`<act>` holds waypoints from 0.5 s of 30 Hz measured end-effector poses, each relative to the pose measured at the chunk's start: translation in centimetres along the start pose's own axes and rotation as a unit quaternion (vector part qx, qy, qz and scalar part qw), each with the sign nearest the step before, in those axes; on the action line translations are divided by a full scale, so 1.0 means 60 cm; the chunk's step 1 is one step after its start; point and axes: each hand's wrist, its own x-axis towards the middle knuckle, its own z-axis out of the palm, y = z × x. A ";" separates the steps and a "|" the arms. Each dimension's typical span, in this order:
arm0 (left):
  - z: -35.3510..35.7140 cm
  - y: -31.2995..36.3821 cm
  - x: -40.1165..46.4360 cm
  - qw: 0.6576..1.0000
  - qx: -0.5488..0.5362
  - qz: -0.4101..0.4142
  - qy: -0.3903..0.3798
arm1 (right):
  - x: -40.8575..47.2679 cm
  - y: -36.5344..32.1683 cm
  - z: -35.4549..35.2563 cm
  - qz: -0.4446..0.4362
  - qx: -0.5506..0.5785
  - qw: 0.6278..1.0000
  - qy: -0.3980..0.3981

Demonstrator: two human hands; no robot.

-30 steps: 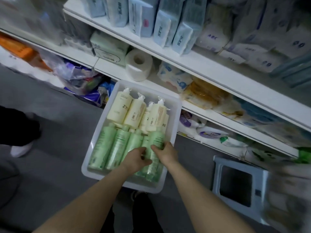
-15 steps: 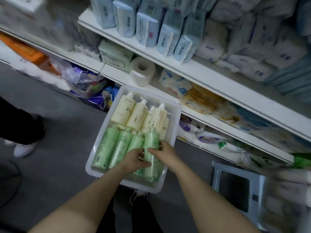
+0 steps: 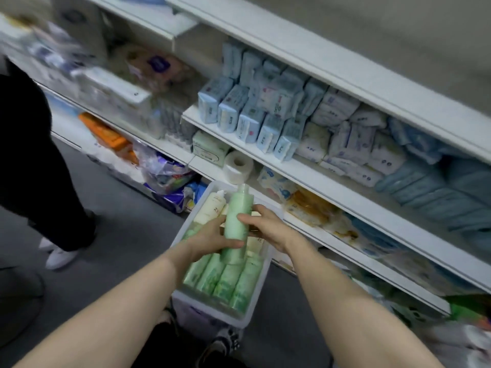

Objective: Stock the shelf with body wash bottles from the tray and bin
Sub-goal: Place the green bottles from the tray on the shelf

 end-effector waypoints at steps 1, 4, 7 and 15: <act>-0.003 0.016 -0.004 1.000 0.011 0.020 0.015 | -0.005 -0.022 0.004 -0.020 -0.021 1.000 0.008; -0.015 0.065 -0.019 0.997 0.018 0.070 0.036 | -0.016 -0.082 0.014 -0.067 -0.068 0.995 0.032; -0.037 0.108 -0.035 0.994 0.013 0.096 0.042 | -0.031 -0.142 0.012 -0.109 -0.093 0.989 0.029; -0.097 0.264 -0.063 0.963 0.045 0.232 0.133 | -0.067 -0.310 0.004 -0.245 -0.098 0.961 0.078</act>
